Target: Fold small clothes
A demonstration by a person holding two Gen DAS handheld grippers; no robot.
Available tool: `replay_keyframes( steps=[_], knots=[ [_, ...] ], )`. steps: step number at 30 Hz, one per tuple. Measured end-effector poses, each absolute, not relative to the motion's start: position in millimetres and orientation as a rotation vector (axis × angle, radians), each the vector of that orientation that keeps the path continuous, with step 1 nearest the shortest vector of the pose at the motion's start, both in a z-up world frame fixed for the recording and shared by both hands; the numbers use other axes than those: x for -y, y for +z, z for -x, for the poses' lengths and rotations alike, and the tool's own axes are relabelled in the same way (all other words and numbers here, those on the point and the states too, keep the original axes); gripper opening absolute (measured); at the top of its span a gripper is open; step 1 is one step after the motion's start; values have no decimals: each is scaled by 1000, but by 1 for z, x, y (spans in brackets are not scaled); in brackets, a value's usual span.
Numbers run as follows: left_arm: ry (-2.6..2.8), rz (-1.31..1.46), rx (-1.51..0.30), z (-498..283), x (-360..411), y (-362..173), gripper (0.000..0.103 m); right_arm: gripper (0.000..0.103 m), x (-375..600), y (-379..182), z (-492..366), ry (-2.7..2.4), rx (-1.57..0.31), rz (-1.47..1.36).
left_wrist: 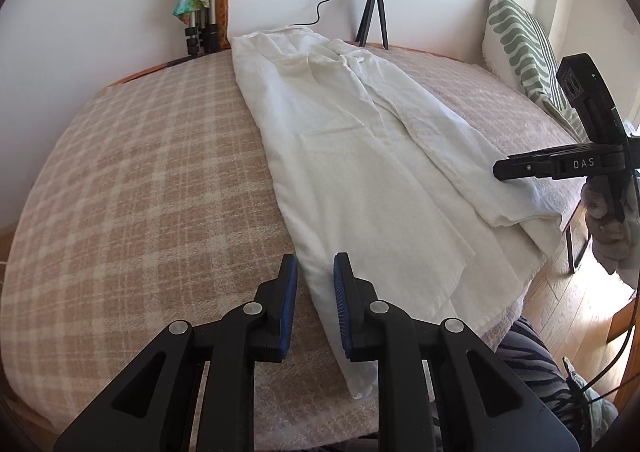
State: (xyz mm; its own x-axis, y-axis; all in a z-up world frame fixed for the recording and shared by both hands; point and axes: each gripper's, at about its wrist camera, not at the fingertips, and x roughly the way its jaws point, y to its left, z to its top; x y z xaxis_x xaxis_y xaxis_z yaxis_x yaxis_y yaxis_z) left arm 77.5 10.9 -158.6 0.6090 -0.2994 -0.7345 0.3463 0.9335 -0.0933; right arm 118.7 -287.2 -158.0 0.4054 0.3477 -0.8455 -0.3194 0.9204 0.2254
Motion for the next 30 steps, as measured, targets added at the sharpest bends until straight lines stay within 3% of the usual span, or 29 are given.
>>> replay_keyframes(
  steps=[3, 6, 9, 13, 18, 22, 23, 24, 26, 27, 28, 30],
  knots=[
    [-393, -18, -865, -61, -13, -162, 35, 56, 302, -155, -84, 436, -1076, -25],
    [-407, 115, -892, -52, -27, -160, 38, 56, 323, -147, -63, 448, -1066, -106],
    [-405, 265, -902, -47, -42, -157, 51, 60, 345, -142, -58, 472, -1040, -254],
    [-437, 481, -918, -53, -56, -161, 51, 62, 358, -158, -70, 499, -1065, -412],
    [-482, 559, -969, -60, -49, -173, 51, 62, 367, -172, -69, 577, -1067, -574],
    [-514, 620, -966, -63, -47, -177, 48, 62, 359, -179, -65, 670, -1084, -610],
    [-528, 641, -977, -66, -47, -178, 45, 60, 356, -179, -64, 688, -1088, -616],
    [-533, 662, -990, -66, -48, -178, 35, 57, 352, -181, -65, 708, -1102, -619],
    [-526, 668, -1002, -66, -49, -179, 26, 44, 346, -185, -65, 721, -1124, -627],
    [-526, 672, -1006, -66, -51, -179, 13, 39, 343, -187, -65, 725, -1131, -634],
    [-536, 694, -1011, -66, -53, -179, 7, 27, 342, -189, -66, 724, -1139, -643],
    [-553, 749, -1015, -66, -60, -179, 7, 17, 340, -193, -71, 728, -1156, -694]
  ],
)
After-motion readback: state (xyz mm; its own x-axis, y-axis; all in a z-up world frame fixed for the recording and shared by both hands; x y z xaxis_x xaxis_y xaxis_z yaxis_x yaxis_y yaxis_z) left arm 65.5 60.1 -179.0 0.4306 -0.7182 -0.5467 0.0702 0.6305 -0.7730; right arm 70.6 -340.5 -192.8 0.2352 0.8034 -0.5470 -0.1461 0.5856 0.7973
